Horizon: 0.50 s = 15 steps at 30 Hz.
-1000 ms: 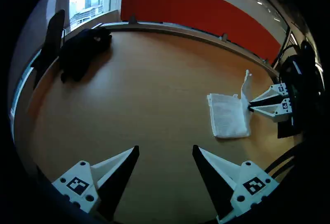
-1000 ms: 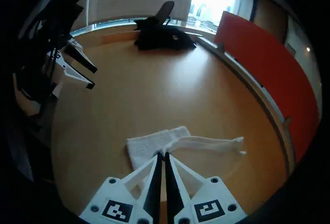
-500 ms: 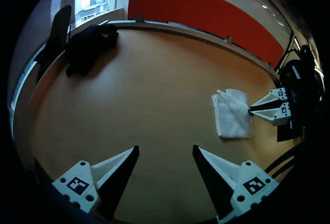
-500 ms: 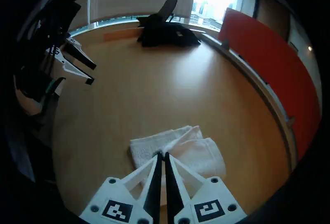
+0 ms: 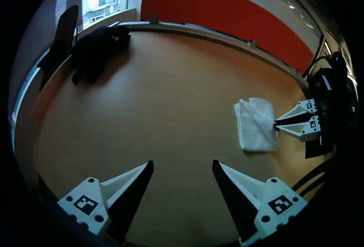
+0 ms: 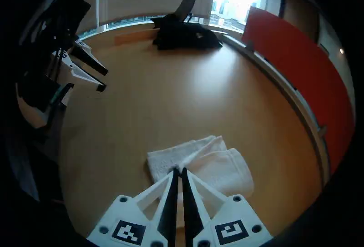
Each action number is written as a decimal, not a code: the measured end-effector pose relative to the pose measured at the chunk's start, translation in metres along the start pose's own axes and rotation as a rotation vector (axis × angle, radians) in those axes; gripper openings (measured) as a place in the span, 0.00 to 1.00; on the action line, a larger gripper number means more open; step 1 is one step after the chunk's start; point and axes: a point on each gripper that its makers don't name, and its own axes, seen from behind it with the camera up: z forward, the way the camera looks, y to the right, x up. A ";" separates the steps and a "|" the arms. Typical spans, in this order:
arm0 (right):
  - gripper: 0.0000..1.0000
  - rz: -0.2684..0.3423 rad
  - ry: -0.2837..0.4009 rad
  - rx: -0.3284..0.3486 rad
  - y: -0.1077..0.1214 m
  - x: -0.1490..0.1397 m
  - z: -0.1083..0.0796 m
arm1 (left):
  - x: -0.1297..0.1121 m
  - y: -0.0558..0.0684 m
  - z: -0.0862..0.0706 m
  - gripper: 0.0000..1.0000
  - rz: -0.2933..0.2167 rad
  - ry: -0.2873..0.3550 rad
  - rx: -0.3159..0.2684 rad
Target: Fold towel
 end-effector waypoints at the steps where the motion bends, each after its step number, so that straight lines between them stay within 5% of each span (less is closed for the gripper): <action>1: 0.07 0.001 0.001 0.000 0.000 0.000 0.000 | 0.000 0.000 0.000 0.96 -0.001 0.000 0.000; 12: 0.20 0.025 0.014 0.007 -0.004 0.002 0.002 | -0.003 0.000 0.000 0.96 -0.005 0.000 0.000; 15: 0.33 0.044 0.020 0.015 -0.005 0.002 0.001 | -0.003 0.000 -0.001 0.96 -0.006 0.000 -0.001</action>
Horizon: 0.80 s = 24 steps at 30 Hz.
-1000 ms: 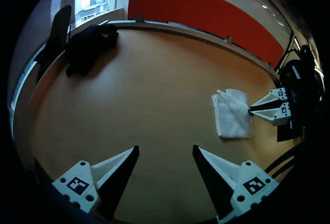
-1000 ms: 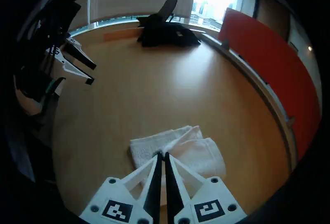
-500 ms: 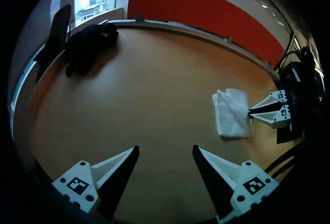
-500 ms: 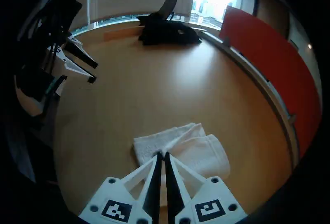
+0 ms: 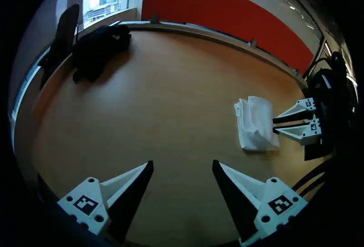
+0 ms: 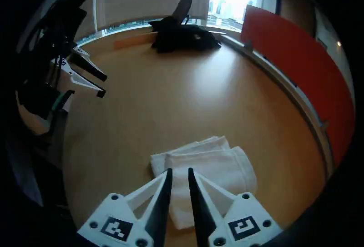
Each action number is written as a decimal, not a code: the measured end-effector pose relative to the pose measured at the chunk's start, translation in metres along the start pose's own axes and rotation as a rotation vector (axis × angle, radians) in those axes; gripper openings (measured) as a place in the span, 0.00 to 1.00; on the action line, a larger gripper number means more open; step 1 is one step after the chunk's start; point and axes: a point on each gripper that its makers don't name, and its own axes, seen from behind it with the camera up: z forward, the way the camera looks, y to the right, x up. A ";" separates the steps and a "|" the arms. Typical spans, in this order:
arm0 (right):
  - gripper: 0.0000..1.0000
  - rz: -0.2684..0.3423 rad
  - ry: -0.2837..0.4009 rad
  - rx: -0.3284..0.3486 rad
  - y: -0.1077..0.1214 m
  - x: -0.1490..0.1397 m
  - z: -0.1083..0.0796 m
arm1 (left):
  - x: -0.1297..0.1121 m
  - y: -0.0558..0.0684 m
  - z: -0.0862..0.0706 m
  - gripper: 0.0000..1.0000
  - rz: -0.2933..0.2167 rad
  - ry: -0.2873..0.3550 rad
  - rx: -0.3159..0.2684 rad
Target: Fold towel
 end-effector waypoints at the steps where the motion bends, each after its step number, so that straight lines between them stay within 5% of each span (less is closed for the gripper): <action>1: 0.41 0.005 0.000 -0.002 0.000 -0.001 0.000 | 0.000 0.000 0.000 0.96 0.000 0.000 0.000; 5: 0.80 0.016 -0.002 -0.008 0.000 -0.005 -0.002 | 0.001 0.001 0.000 0.96 0.000 0.002 0.000; 24: 0.83 0.105 -0.063 -0.069 0.002 -0.061 -0.015 | 0.000 0.004 -0.002 0.96 0.005 0.003 0.004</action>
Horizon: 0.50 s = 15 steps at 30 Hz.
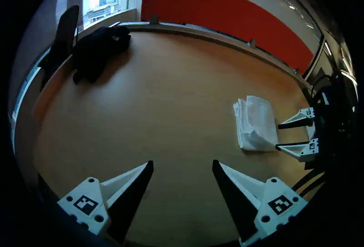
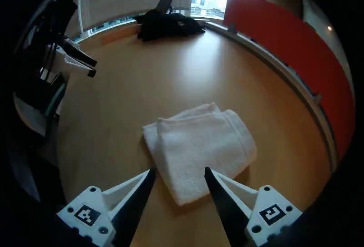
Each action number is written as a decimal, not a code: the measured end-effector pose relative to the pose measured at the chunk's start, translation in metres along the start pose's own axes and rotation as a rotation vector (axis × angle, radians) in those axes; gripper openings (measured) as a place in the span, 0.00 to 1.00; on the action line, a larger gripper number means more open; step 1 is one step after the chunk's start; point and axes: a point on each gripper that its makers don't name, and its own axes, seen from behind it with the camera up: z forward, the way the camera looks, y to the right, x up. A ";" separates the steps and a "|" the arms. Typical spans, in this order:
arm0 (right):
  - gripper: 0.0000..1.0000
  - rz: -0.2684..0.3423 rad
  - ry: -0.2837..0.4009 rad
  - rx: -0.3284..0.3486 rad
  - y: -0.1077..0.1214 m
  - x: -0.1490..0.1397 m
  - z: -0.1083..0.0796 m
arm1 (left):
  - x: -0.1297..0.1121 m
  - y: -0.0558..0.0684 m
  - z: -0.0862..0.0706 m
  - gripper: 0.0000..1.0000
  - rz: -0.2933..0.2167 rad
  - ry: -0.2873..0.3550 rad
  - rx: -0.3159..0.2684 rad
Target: Fold towel
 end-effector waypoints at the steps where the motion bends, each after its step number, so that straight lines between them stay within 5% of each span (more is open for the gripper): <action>1: 0.83 0.007 -0.005 -0.004 0.001 -0.004 -0.001 | 0.000 0.000 0.000 0.96 0.001 0.000 0.000; 15: 0.80 0.065 -0.062 -0.037 0.008 -0.044 0.001 | -0.001 0.004 0.000 0.96 0.005 -0.003 -0.002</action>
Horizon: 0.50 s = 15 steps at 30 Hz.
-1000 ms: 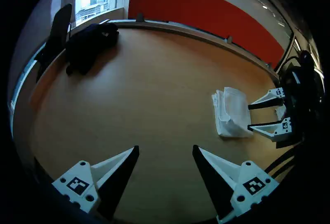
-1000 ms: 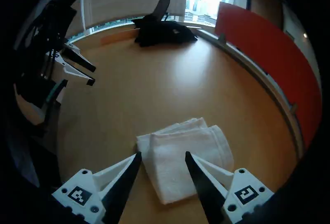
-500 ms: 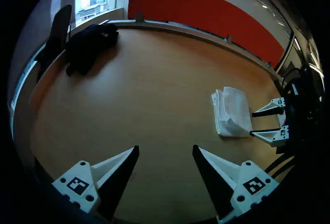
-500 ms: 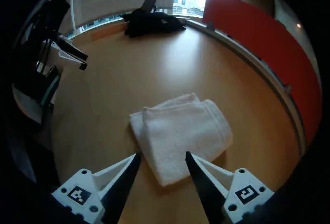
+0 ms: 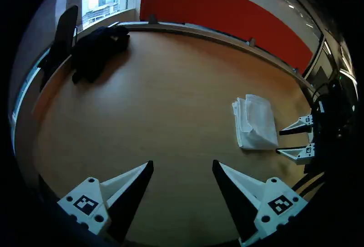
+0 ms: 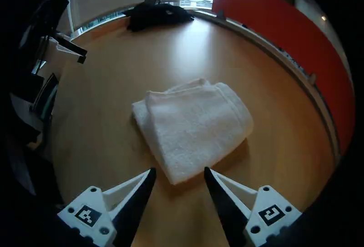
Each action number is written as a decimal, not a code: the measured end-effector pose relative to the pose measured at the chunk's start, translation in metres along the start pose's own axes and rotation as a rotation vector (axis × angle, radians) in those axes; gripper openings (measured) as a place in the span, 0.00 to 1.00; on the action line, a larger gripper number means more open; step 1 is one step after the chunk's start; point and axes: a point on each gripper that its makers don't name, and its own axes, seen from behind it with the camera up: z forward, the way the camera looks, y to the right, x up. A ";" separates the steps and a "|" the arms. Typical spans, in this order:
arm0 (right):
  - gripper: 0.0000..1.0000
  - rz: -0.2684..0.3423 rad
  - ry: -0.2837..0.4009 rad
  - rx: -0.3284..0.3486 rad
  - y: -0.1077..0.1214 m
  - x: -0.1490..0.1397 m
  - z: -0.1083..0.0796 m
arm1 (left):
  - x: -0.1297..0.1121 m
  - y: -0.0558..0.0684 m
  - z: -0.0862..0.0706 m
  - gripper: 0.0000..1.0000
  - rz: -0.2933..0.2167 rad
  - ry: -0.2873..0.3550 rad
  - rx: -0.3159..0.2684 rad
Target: Fold towel
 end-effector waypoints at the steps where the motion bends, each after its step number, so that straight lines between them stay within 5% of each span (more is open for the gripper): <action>1: 0.78 0.004 -0.006 0.001 0.000 -0.003 0.001 | 0.000 0.000 0.000 0.96 0.000 0.000 0.000; 15: 0.51 0.060 -0.022 0.006 -0.004 -0.014 0.009 | -0.003 -0.001 0.000 0.96 -0.004 -0.003 -0.001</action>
